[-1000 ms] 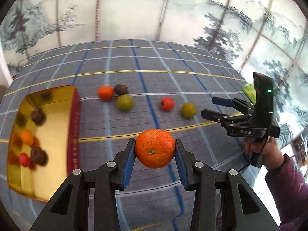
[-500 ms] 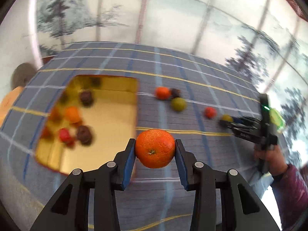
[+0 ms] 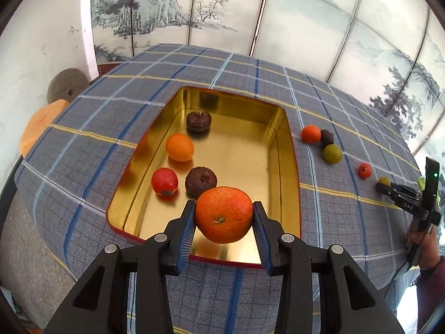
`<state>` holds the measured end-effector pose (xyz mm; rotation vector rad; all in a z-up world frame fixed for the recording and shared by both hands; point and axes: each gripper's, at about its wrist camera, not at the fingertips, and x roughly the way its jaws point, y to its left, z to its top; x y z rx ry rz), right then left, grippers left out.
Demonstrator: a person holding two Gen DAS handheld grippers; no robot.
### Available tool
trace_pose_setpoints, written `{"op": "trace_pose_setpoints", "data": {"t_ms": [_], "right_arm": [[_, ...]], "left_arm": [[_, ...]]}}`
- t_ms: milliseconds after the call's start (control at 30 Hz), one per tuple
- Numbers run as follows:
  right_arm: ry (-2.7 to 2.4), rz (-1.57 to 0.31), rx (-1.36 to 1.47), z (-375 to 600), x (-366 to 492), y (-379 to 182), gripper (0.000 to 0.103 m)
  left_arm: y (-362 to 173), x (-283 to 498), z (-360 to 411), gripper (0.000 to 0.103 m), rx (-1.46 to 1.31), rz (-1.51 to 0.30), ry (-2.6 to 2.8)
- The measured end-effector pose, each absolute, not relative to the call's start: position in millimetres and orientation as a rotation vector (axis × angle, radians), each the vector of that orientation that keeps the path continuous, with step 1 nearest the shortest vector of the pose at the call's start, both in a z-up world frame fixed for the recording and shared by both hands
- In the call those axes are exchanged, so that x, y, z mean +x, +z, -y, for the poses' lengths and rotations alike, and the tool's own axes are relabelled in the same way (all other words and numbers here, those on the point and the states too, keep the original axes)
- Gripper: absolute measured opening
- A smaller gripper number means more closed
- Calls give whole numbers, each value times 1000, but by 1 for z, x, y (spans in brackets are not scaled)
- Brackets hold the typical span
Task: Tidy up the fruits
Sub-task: 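Lower the tangerine into the tray and open the left gripper while the right gripper grasps a yellow-green fruit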
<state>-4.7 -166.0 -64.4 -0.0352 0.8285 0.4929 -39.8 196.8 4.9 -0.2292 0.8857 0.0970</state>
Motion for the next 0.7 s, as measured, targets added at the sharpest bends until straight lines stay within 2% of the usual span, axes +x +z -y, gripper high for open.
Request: {"op": "trace_pose_setpoints", "data": {"t_ms": [700], "right_arm": [[488, -826, -44, 165, -5, -66, 32]], "left_arm": [[-9, -31, -182, 42, -63, -893, 185]]}}
